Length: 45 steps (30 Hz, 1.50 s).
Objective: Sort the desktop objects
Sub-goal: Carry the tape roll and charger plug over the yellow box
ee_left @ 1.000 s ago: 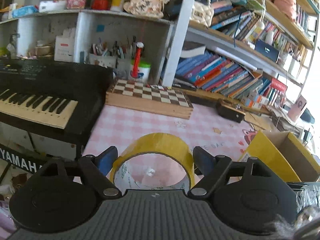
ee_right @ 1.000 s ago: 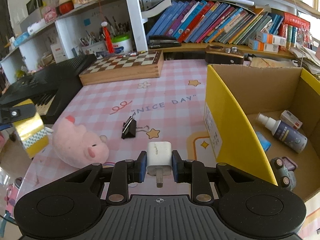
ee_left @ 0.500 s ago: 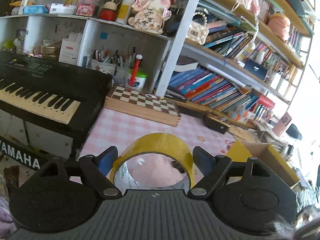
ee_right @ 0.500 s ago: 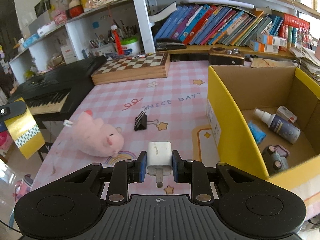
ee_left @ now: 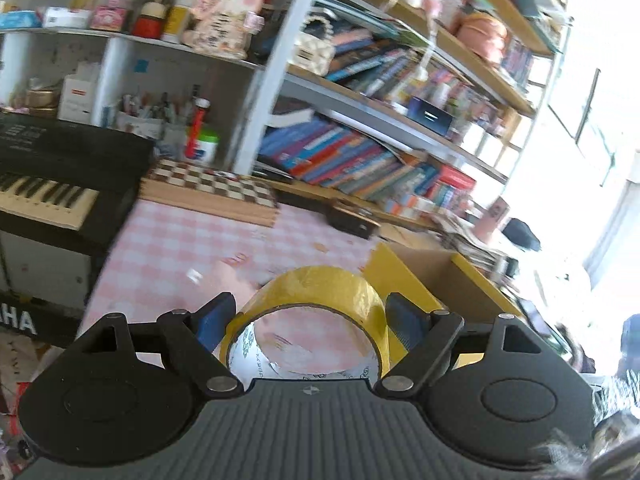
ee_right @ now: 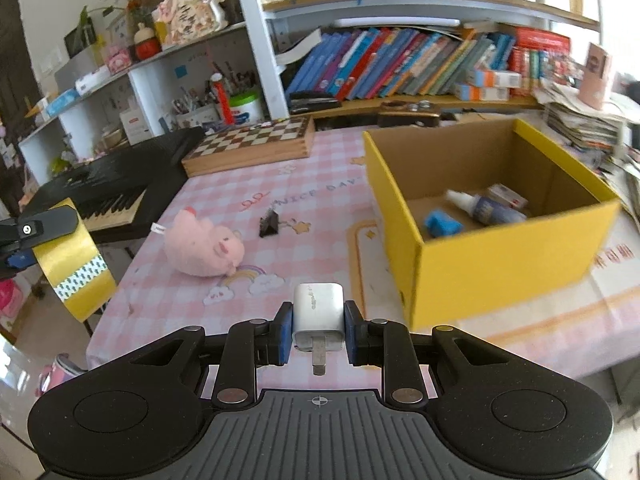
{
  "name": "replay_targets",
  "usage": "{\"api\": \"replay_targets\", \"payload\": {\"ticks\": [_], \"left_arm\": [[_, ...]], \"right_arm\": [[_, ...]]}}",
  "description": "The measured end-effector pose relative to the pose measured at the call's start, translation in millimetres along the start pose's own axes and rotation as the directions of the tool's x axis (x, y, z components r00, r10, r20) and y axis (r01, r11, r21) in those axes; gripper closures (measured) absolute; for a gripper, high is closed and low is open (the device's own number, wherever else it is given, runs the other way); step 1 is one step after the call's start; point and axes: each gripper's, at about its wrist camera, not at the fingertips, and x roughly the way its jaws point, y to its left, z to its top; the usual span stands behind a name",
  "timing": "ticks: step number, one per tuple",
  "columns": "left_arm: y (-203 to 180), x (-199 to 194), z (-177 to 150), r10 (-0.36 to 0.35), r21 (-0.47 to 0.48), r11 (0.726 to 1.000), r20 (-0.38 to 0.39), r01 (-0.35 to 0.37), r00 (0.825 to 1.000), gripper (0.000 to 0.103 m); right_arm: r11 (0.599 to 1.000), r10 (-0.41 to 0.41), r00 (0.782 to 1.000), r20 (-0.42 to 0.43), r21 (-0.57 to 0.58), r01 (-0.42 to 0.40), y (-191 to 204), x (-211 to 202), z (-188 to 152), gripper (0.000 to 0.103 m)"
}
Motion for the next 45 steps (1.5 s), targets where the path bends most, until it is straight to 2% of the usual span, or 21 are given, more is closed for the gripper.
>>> {"api": "replay_targets", "payload": {"ticks": [10,24,32,45], "left_arm": [[-37.1,2.3,-16.6,-0.143,0.053,0.988,-0.071,0.147,0.987,0.023],[-90.5,38.9,-26.7,-0.287,0.095,0.948,-0.159,0.304,0.945,0.023],[-124.9,64.8,-23.5,-0.310,0.112,0.937,-0.176,0.332,0.934,0.023],[-176.5,119.4,-8.1,-0.294,0.113,0.944,-0.141,0.310,0.946,0.023]], "right_arm": [[0.992,-0.086,0.996,-0.003,0.097,0.086,-22.1,-34.9,-29.5,0.079],[0.969,-0.182,0.983,0.000,0.170,0.180,-64.2,-53.6,-35.3,0.079],[0.965,-0.190,0.982,-0.007,0.183,0.188,-98.0,-50.4,-23.1,0.079],[0.981,-0.137,0.990,0.014,0.141,0.134,-156.9,-33.5,21.1,0.079]]}}
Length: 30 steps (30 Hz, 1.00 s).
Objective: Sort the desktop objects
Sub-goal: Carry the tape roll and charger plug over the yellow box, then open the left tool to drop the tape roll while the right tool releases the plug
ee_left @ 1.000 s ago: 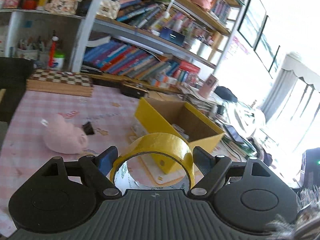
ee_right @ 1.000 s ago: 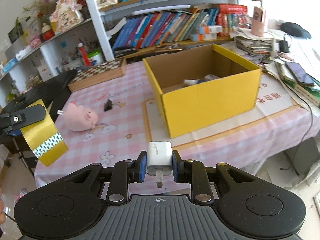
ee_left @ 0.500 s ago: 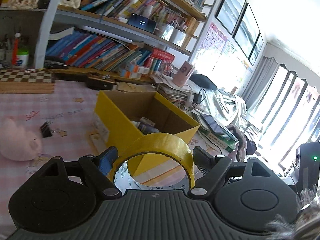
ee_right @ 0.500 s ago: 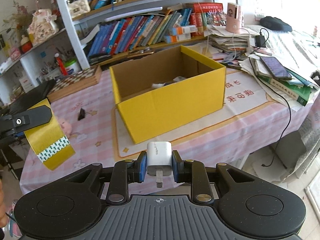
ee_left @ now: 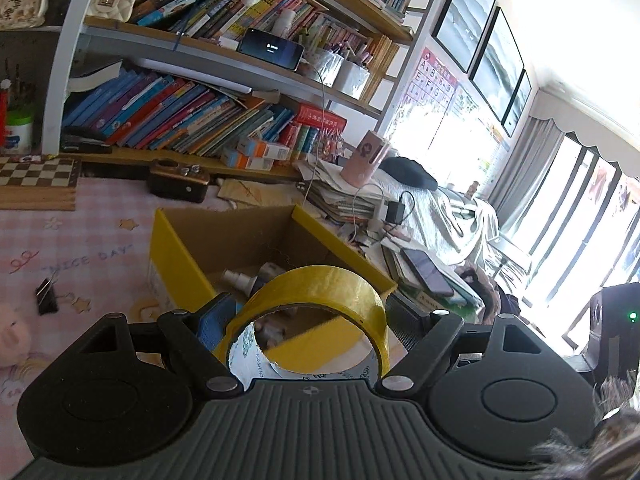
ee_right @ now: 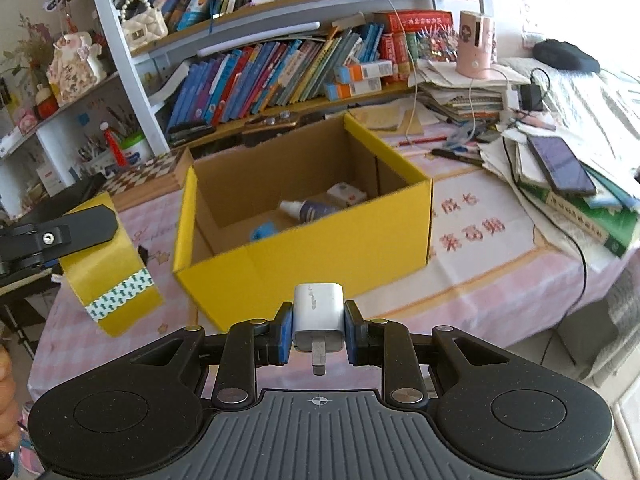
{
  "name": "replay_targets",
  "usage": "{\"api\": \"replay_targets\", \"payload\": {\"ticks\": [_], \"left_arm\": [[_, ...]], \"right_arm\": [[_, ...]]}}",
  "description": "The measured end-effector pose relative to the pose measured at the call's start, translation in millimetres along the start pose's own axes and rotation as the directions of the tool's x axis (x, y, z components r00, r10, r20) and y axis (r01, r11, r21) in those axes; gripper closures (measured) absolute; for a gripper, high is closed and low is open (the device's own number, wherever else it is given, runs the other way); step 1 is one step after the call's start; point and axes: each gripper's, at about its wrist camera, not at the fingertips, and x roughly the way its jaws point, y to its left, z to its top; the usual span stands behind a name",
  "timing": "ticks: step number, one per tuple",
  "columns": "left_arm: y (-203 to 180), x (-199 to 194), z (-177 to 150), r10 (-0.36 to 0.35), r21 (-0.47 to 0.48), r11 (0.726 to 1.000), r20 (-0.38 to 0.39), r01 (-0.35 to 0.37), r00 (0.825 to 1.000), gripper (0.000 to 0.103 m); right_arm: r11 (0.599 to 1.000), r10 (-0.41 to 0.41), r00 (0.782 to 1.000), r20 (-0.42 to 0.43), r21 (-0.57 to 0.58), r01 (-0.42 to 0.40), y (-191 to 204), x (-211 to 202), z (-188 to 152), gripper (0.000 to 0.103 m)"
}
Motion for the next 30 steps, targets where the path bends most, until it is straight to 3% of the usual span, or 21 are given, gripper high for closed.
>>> {"api": "replay_targets", "payload": {"ticks": [10,17,24,30], "left_arm": [[-16.0,47.7,30.4,0.059,0.004,0.998,0.066,-0.060,0.996,0.023],[-12.4,83.7,42.5,0.114,-0.013,0.993,0.062,-0.114,0.992,0.023],[-1.7,133.5,40.8,0.204,0.053,0.978,-0.021,-0.203,0.979,0.023],[0.3,167.4,35.0,0.239,0.148,0.964,-0.108,-0.222,0.965,0.023]], "right_arm": [[0.991,0.093,0.994,0.050,-0.104,-0.087,-22.2,26.0,61.6,0.079],[0.969,0.153,0.987,0.045,-0.202,-0.141,-25.8,59.5,97.0,0.079],[0.918,0.160,0.983,-0.086,-0.353,-0.180,-21.3,127.9,115.7,0.079],[0.817,0.152,0.967,-0.206,-0.524,-0.240,-8.3,168.9,114.0,0.079]]}}
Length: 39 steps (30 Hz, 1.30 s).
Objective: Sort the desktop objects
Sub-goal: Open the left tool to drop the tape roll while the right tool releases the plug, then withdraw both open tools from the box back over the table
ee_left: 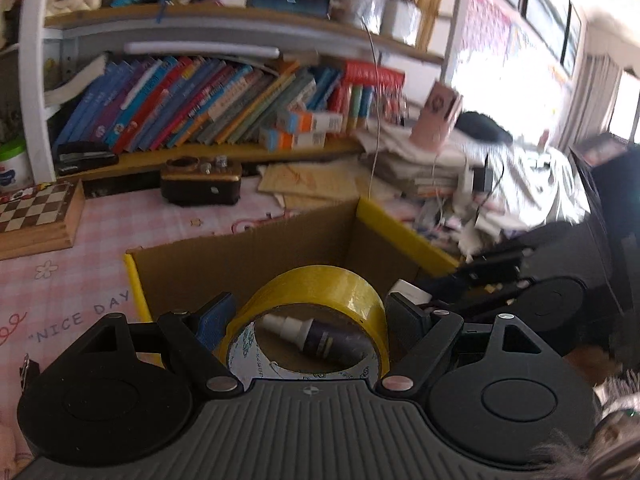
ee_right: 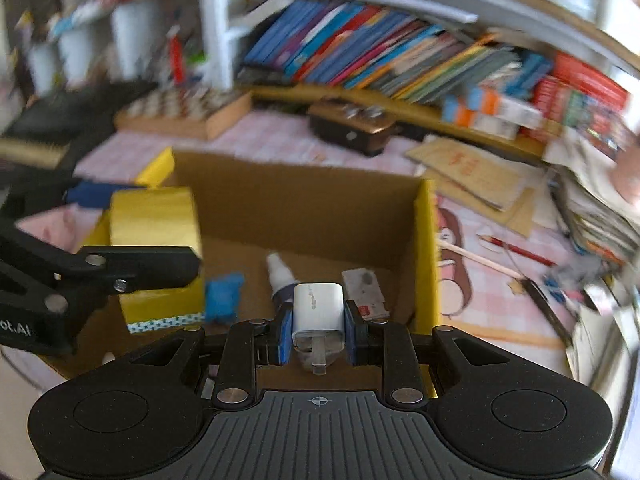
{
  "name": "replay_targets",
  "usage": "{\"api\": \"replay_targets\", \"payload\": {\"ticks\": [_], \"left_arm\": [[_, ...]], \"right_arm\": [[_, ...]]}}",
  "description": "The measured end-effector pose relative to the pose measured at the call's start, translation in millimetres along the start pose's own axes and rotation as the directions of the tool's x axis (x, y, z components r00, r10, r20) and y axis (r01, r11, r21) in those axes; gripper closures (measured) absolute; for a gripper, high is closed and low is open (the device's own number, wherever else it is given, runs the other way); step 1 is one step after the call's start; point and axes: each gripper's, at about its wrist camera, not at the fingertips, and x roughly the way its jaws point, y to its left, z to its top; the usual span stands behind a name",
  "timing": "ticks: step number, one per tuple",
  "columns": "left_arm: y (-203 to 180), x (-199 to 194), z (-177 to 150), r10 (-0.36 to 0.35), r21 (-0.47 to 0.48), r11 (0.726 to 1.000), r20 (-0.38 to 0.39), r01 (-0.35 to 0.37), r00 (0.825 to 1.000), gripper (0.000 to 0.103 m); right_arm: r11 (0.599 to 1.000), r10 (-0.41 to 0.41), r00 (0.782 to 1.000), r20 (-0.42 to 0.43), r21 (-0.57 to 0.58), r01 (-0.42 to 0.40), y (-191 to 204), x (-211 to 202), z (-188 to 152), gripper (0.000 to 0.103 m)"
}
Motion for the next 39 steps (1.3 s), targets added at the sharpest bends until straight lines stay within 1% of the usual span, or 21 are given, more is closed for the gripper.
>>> {"api": "replay_targets", "payload": {"ticks": [3,5,7,10,14,16,18,20,21,23,24,25,26,28,31,34,37,39], "left_arm": [[-0.8,15.1,-0.5,0.003,0.025,1.000,-0.053,-0.002,0.999,0.023],[1.6,22.9,0.4,0.002,0.025,1.000,-0.084,0.000,0.996,0.023],[1.3,23.5,0.7,-0.002,0.037,0.999,-0.092,0.006,0.996,0.023],[0.7,27.3,1.0,0.007,0.045,0.999,-0.121,-0.001,0.993,0.023],[-3.4,30.4,1.5,0.015,0.067,0.998,-0.143,-0.005,0.990,0.023],[-2.3,30.3,1.9,0.014,0.059,0.998,-0.145,-0.005,0.989,0.022],[0.2,29.3,2.2,0.010,0.039,0.999,-0.141,-0.004,0.990,0.022],[2.5,27.8,1.8,0.007,0.017,1.000,-0.134,-0.004,0.991,0.023],[3.2,26.3,2.0,0.005,0.008,1.000,-0.125,-0.004,0.992,0.022],[3.9,21.1,2.9,0.003,-0.009,1.000,-0.101,-0.004,0.995,0.012],[3.5,17.8,3.7,0.004,-0.013,1.000,-0.086,-0.005,0.996,0.009],[2.5,13.9,4.6,0.006,-0.012,1.000,-0.070,-0.006,0.998,0.005],[1.5,10.4,5.9,0.009,-0.009,1.000,-0.056,-0.010,0.998,0.004],[0.3,2.3,8.0,0.022,-0.008,1.000,-0.030,-0.023,0.999,0.004],[-0.5,-14.8,11.1,0.044,-0.026,0.999,0.023,-0.043,0.999,0.002],[0.4,-32.8,13.3,0.057,-0.058,0.997,0.073,-0.053,0.996,0.000],[0.0,-52.9,13.6,0.081,-0.088,0.994,0.127,-0.070,0.989,0.000],[0.1,-66.0,11.7,0.096,-0.110,0.991,0.157,-0.079,0.983,0.000]], "right_arm": [[0.995,0.024,0.998,-0.059,-0.093,-0.029,4.7,15.9,2.0,0.079],[0.990,0.035,0.994,-0.105,-0.130,-0.048,4.4,26.8,1.9,0.079],[0.986,0.048,0.988,-0.149,-0.150,-0.071,5.0,35.1,2.9,0.079],[0.974,0.069,0.982,-0.177,-0.201,-0.105,10.3,36.4,3.6,0.079],[0.970,0.072,0.977,-0.202,-0.215,-0.116,12.9,38.2,1.5,0.079],[0.972,0.071,0.975,-0.210,-0.203,-0.114,11.0,38.4,2.3,0.078],[0.977,0.085,0.972,-0.218,-0.174,-0.125,7.5,38.5,3.6,0.075],[0.979,0.098,0.971,-0.217,-0.156,-0.134,6.0,37.8,5.5,0.068],[0.979,0.103,0.972,-0.212,-0.152,-0.137,6.1,36.2,5.9,0.067],[0.978,0.109,0.973,-0.205,-0.152,-0.142,7.6,34.6,7.8,0.054],[0.978,0.109,0.974,-0.199,-0.155,-0.141,9.5,32.4,7.8,0.051],[0.978,0.108,0.975,-0.192,-0.157,-0.139,10.8,31.4,8.2,0.046],[0.978,0.104,0.977,-0.185,-0.160,-0.134,12.4,29.3,8.3,0.042],[0.980,0.090,0.983,-0.163,-0.164,-0.117,15.4,23.8,8.2,0.037],[0.986,0.082,0.989,-0.119,-0.136,-0.098,14.2,10.5,9.0,0.034],[0.994,0.067,0.996,-0.062,-0.085,-0.072,9.5,-6.3,8.8,0.034],[0.999,0.037,0.999,0.018,-0.004,-0.037,4.6,-27.0,6.8,0.032],[0.998,0.006,0.997,0.080,0.058,-0.011,3.8,-42.4,2.9,0.029]]}}
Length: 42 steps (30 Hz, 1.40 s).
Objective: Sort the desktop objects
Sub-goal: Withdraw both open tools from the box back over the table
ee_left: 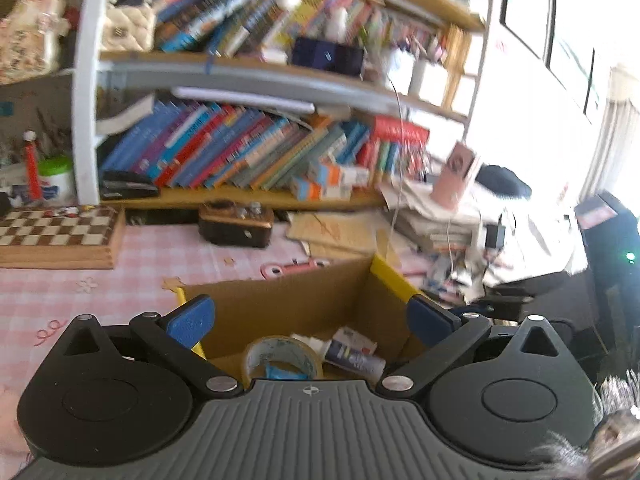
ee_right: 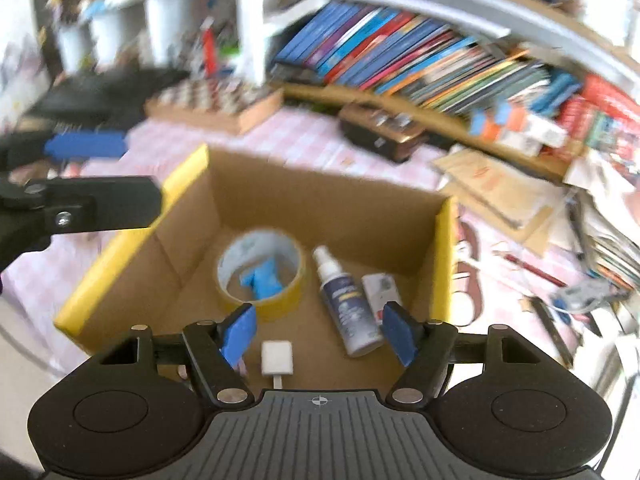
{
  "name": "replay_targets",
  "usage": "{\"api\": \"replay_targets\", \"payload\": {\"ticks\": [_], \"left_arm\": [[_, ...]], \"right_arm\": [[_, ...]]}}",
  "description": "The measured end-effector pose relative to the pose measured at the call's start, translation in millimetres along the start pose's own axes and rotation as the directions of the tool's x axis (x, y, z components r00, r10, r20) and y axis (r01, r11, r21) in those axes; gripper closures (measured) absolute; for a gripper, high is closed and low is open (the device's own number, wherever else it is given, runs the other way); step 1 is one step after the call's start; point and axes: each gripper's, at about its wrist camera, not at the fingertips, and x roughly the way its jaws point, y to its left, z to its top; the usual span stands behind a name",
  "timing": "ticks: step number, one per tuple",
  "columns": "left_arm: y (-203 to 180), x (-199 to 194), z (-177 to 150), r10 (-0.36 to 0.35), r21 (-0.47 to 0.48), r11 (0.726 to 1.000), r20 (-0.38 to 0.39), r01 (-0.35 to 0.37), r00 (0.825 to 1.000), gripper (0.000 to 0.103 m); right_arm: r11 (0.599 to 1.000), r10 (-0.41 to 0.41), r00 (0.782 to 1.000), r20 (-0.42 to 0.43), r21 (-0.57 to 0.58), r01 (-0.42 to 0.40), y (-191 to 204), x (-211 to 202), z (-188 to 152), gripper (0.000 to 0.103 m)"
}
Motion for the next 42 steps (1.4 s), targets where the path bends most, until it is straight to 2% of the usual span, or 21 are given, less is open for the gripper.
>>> {"api": "replay_targets", "payload": {"ticks": [5,12,14,21,29,32,37,42], "left_arm": [[2.6,-27.5,-4.8,0.037,-0.027,0.999,0.042,-0.036,0.998,0.000],[7.9,-56.7,-18.0,0.088,-0.051,0.995,0.072,-0.085,0.993,0.000],[10.2,-64.1,-23.7,0.100,-0.060,0.994,0.076,-0.096,0.992,0.000],[19.9,-87.4,-49.4,0.114,-0.105,0.989,0.061,-0.107,0.992,0.000],[39.6,-115.8,-70.9,0.105,-0.093,0.990,0.026,-0.102,0.994,0.000],[49.4,-129.4,-78.2,0.103,-0.088,0.991,0.013,-0.102,0.995,0.000],[64.9,-151.6,-88.6,0.110,-0.053,0.992,-0.013,-0.111,0.994,0.000],[84.9,-174.9,-97.5,0.103,-0.039,0.994,-0.013,-0.103,0.995,0.000]], "right_arm": [[0.984,-0.067,0.992,0.104,0.172,0.049,-2.2,-29.7,-10.8,0.026],[0.926,-0.191,0.973,0.132,0.353,0.134,2.5,-51.2,-36.0,0.022],[0.911,-0.217,0.968,0.129,0.383,0.154,8.1,-57.3,-45.5,0.015],[0.890,-0.282,0.953,0.109,0.401,0.218,46.1,-74.5,-74.9,0.015],[0.884,-0.281,0.954,0.107,0.415,0.214,94.6,-86.9,-85.9,0.015],[0.884,-0.262,0.959,0.106,0.425,0.194,113.0,-89.9,-90.3,0.010],[0.873,-0.267,0.954,0.134,0.454,0.181,143.5,-101.4,-95.3,0.003],[0.890,-0.215,0.964,0.159,0.439,0.127,174.2,-108.9,-98.0,0.000]]}}
